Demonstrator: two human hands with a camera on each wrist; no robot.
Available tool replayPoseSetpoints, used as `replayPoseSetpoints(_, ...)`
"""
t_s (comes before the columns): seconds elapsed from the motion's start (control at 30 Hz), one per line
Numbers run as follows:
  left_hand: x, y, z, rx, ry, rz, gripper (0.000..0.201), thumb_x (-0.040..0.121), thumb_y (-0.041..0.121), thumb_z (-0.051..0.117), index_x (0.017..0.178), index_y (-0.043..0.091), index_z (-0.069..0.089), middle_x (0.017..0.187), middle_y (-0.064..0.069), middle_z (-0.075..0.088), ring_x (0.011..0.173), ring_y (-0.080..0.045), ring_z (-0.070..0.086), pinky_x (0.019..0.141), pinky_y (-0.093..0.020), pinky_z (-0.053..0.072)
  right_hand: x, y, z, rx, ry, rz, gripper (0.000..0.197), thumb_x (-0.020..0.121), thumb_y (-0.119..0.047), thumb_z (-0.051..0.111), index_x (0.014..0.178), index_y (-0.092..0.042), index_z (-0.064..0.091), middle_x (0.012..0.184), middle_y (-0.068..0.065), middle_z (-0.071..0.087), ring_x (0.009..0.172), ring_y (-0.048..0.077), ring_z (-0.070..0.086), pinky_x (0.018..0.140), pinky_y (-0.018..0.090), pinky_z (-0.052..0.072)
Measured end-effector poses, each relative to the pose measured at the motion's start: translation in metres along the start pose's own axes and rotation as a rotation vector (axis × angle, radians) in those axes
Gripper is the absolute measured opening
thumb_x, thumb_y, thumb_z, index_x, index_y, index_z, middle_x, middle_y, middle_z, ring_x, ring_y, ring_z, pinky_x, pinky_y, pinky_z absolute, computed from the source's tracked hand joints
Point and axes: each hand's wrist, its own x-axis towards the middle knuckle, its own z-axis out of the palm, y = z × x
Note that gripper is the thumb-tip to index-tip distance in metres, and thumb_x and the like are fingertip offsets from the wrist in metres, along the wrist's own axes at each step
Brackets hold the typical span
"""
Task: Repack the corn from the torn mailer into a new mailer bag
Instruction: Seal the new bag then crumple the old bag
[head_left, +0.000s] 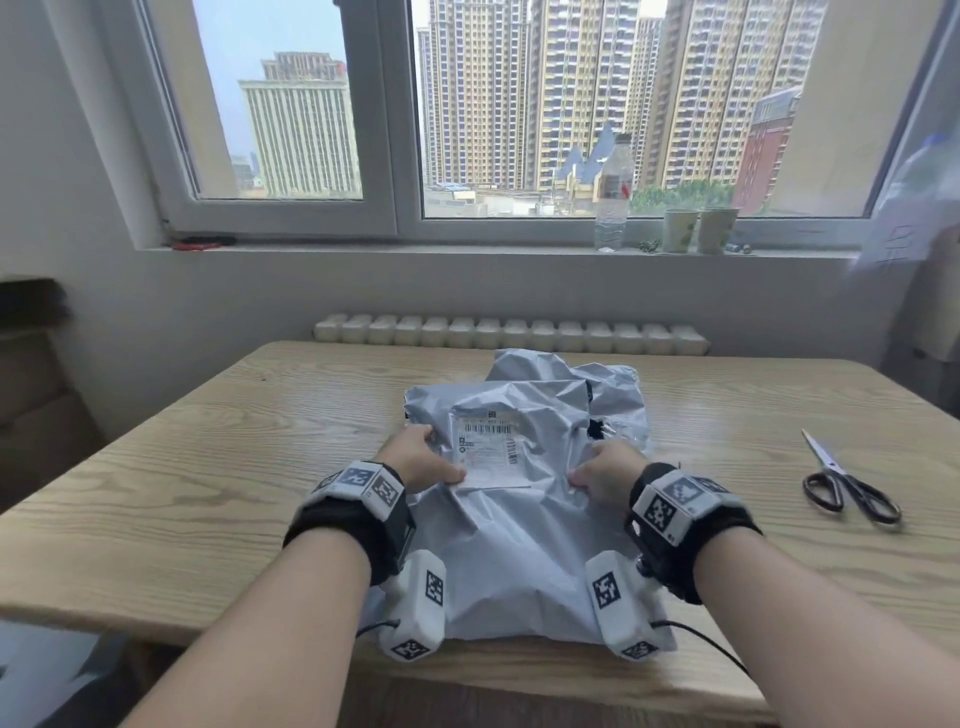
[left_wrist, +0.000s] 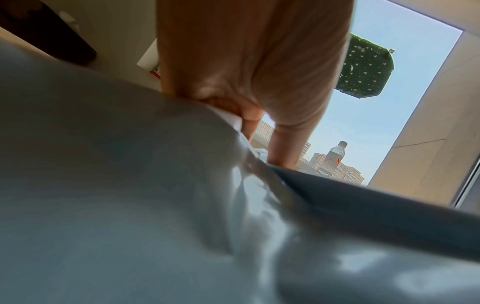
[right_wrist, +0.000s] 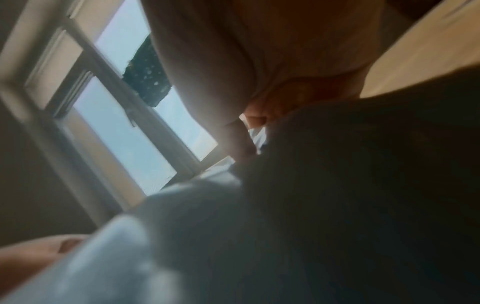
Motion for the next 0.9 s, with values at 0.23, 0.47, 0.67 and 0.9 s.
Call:
replayPoseSetpoints(0.23,-0.007,0.005,-0.034,0.062,0.071,0.019,0.057,0.072,0.012,0.08,0.124,0.01,0.056,0.119,-0.006,0.06,0.101,-0.021,0.055,0.084,-0.027,0.042,-0.011,-0.04,-0.003,0.069,0.033,-0.133,0.036,0.09,-0.017,0.058,0.121,0.003,0.059,0.095,0.009,0.052,0.087,0.018,0.047,0.067,0.024,0.04)
replayPoseSetpoints(0.47,-0.005,0.005,-0.076,0.031,0.127,-0.026,0.083,0.072,0.007,0.079,0.144,0.007,0.039,0.142,-0.009,0.047,0.127,-0.024,0.048,0.096,-0.028,0.037,-0.013,-0.08,-0.004,0.193,0.038,-0.236,0.02,0.09,-0.012,0.059,0.072,-0.016,0.051,0.071,-0.002,0.05,0.068,0.015,0.052,0.053,0.016,0.04)
replayPoseSetpoints(0.67,0.004,-0.007,-0.09,0.132,0.101,-0.069,0.089,0.07,0.01,0.081,0.146,0.008,0.035,0.145,-0.008,0.045,0.13,-0.024,0.046,0.102,-0.03,0.036,-0.017,-0.092,0.005,0.43,-0.175,-0.187,0.018,0.081,-0.003,0.067,0.098,0.001,0.065,0.095,0.018,0.068,0.078,0.023,0.066,0.074,0.037,0.059)
replayPoseSetpoints(0.9,0.017,-0.015,-0.072,0.274,0.039,-0.102,0.036,0.077,0.006,0.071,0.112,0.011,0.065,0.111,-0.008,0.065,0.092,-0.021,0.059,0.076,-0.029,0.046,-0.009,-0.07,0.029,0.385,-0.305,-0.178,0.013,0.09,-0.018,0.061,0.098,-0.011,0.067,0.105,0.008,0.064,0.089,0.018,0.064,0.074,0.032,0.059)
